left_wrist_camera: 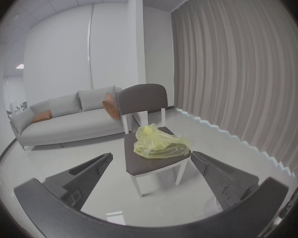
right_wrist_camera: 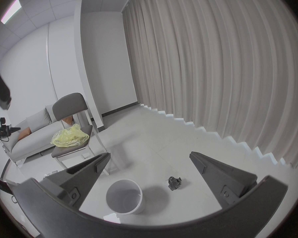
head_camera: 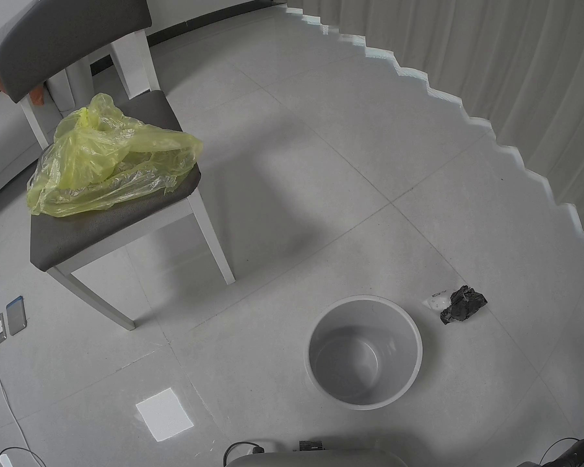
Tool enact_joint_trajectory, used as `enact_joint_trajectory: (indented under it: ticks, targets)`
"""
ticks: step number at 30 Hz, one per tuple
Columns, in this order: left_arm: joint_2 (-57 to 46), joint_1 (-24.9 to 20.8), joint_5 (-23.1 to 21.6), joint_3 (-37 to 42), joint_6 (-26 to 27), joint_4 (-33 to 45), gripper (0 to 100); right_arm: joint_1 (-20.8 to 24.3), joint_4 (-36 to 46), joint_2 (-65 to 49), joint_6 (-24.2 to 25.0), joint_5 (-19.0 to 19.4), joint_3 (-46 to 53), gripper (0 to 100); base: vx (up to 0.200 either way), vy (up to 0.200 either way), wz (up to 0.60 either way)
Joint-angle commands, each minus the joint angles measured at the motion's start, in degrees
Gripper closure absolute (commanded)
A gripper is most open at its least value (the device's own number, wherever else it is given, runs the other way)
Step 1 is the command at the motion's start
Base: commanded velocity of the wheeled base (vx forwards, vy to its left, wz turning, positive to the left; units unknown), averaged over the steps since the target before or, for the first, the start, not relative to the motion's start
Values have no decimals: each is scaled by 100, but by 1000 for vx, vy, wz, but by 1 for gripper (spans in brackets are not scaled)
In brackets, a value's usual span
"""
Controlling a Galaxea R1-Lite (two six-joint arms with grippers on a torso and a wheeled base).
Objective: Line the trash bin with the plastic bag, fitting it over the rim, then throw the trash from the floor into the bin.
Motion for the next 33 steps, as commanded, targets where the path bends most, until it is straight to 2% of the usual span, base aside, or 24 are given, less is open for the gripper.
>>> enact_joint_trajectory:
  ticks: [1,5,10,17,20,24,30,33]
  targets:
    - [4210,1102,144,-3170,295,1203,0,260,1411,2770,-34,-27,-2273,0,0,0,0]
    - [4948,953,188,-3530,242,1054,0,32,1684,2990,-60,-88,-2484,0,0,0,0]
    - [5642,795,364,-4067,303,1159,0,67,1649,3350,-69,-106,-2941,0,0,0,0]
    - [6117,487,399,-3908,145,1106,0,102,1587,3798,-43,-97,-3266,0,0,0,0]
    - [6337,223,399,-3908,-215,1071,0,102,1596,3904,-51,-115,-3231,0,0,0,0]
    - [6495,-14,390,-3812,-356,1062,0,102,1596,4141,-60,-132,-3319,0,0,0,0]
    - [6495,-119,426,-3777,-233,623,0,111,1578,4458,-60,-255,-3627,0,0,0,0]
    - [6328,-23,426,-3733,119,544,0,102,1561,4466,-51,-255,-3636,0,0,0,0]
